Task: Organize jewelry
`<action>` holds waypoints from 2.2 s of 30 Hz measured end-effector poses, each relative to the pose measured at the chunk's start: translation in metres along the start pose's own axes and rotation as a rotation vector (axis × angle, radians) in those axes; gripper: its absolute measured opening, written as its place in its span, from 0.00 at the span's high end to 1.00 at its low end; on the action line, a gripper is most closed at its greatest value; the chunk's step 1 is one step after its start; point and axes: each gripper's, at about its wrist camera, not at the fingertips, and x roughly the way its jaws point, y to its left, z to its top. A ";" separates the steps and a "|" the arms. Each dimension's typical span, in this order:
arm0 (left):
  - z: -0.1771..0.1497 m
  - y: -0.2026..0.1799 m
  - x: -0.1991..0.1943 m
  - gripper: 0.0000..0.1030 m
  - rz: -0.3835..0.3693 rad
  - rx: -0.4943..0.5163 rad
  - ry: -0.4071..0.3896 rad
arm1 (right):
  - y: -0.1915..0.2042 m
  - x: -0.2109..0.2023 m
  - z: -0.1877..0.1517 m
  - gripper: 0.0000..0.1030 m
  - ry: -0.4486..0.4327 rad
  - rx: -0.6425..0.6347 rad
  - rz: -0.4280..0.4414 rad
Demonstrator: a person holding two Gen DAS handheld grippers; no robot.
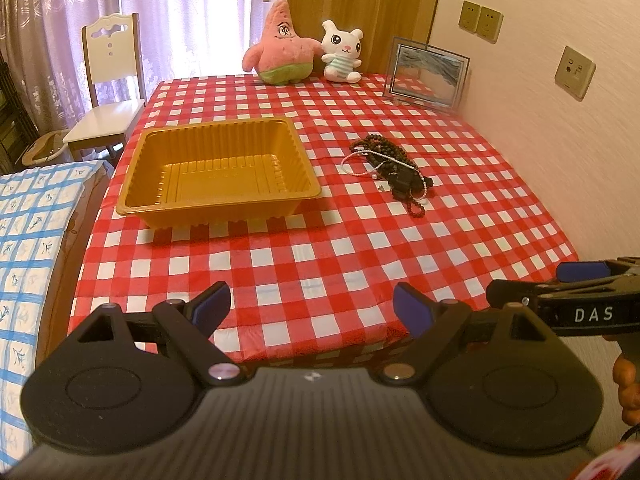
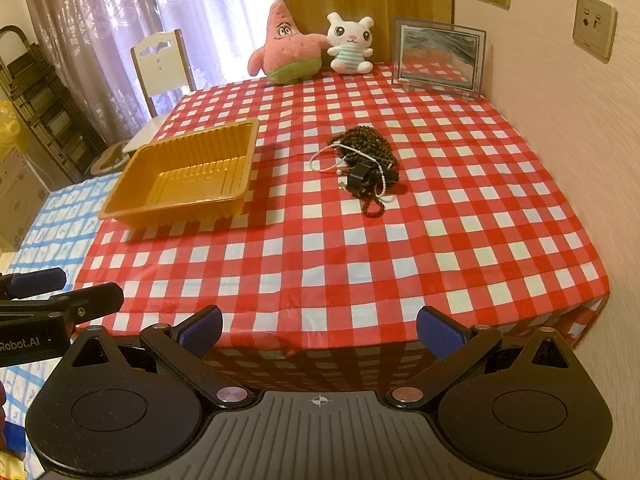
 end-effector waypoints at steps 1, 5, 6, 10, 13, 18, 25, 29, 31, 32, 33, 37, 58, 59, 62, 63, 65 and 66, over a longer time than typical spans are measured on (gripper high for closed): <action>0.000 0.001 0.000 0.15 0.000 0.000 0.000 | 0.000 0.000 0.000 0.00 0.000 0.000 -0.001; 0.000 0.000 0.000 0.15 -0.001 0.000 0.000 | 0.000 0.001 0.000 0.00 -0.001 0.000 0.000; 0.000 0.000 0.000 0.15 0.000 0.000 0.000 | 0.000 0.001 0.001 0.00 0.000 0.000 0.000; 0.000 0.000 0.000 0.15 0.000 0.000 0.000 | -0.001 0.002 0.001 0.00 -0.001 0.000 0.000; 0.000 0.000 0.000 0.15 0.000 0.000 0.000 | -0.002 0.003 0.001 0.00 -0.001 -0.001 0.000; 0.002 0.003 -0.001 0.15 0.001 -0.001 0.001 | -0.001 0.005 0.003 0.00 0.000 -0.002 0.001; 0.003 0.004 -0.001 0.15 0.002 -0.003 0.002 | 0.004 0.009 0.009 0.00 0.002 -0.010 0.002; 0.004 0.006 -0.001 0.15 0.002 -0.004 0.002 | 0.004 0.009 0.010 0.00 0.001 -0.009 0.001; 0.004 0.007 -0.001 0.15 0.002 -0.004 0.003 | 0.003 0.009 0.009 0.00 0.001 -0.010 0.002; 0.005 0.008 -0.001 0.15 0.004 -0.006 0.003 | 0.003 0.009 0.009 0.00 0.002 -0.010 0.002; 0.006 0.010 -0.001 0.15 0.005 -0.007 0.005 | 0.004 0.009 0.010 0.00 0.003 -0.012 0.004; 0.007 0.006 0.003 0.15 0.012 -0.012 0.007 | -0.002 0.015 0.012 0.00 0.007 -0.016 0.012; 0.019 0.006 0.045 0.15 0.076 -0.165 0.007 | -0.047 0.058 0.041 0.00 -0.013 -0.058 0.041; 0.018 0.009 0.047 0.15 0.090 -0.180 0.001 | -0.050 0.061 0.044 0.00 -0.021 -0.063 0.041; 0.016 0.017 0.056 0.16 0.149 -0.230 -0.014 | -0.061 0.072 0.051 0.00 -0.039 -0.073 0.043; 0.015 0.021 0.058 0.18 0.167 -0.249 -0.023 | -0.065 0.076 0.053 0.00 -0.042 -0.076 0.051; 0.012 0.030 0.063 0.22 0.204 -0.286 -0.029 | -0.069 0.083 0.057 0.00 -0.045 -0.083 0.060; 0.011 0.035 0.065 0.23 0.220 -0.302 -0.037 | -0.071 0.086 0.059 0.00 -0.046 -0.089 0.064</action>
